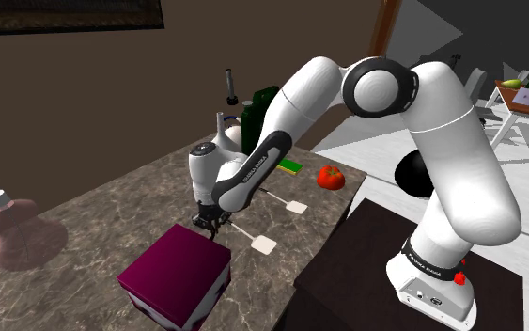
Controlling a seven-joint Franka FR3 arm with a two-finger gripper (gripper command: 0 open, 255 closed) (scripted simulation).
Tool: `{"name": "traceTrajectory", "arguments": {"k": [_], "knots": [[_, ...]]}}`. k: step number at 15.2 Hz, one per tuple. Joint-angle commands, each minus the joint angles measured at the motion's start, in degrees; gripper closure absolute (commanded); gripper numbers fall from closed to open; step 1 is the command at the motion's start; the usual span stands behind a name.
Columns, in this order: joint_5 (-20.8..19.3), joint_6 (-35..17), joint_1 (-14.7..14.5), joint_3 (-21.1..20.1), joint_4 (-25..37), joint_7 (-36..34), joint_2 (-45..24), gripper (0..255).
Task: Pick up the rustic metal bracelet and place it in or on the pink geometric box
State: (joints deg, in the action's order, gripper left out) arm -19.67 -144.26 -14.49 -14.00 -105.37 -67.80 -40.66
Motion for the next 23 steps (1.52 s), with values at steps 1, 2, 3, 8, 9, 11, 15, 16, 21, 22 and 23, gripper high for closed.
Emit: {"name": "traceTrajectory", "arguments": {"k": [1,2,3,8,9,11,15,16,21,22,23], "knots": [[0.37,0.88,0.32,-0.35,-0.34,0.32,1.08,255],[0.57,1.34,0.47,-0.55,-0.51,0.47,1.71,255],[0.78,1.79,0.62,-0.75,-0.67,0.62,2.32,255],[1.87,4.17,1.32,-1.72,-1.27,1.40,5.33,255],[2.09,4.66,1.46,-1.91,-1.36,1.56,5.91,255],[2.55,5.65,1.72,-2.28,-1.48,1.88,7.06,255],[3.49,7.72,2.22,-2.98,-1.59,2.55,9.28,255],[3.72,8.24,2.34,-3.15,-1.58,2.72,9.82,255],[4.90,10.96,2.89,-3.94,-1.36,3.55,12.41,255],[5.14,11.52,2.99,-4.08,-1.27,3.72,12.91,255],[5.37,12.08,3.09,-4.23,-1.18,3.88,13.40,255]]}}
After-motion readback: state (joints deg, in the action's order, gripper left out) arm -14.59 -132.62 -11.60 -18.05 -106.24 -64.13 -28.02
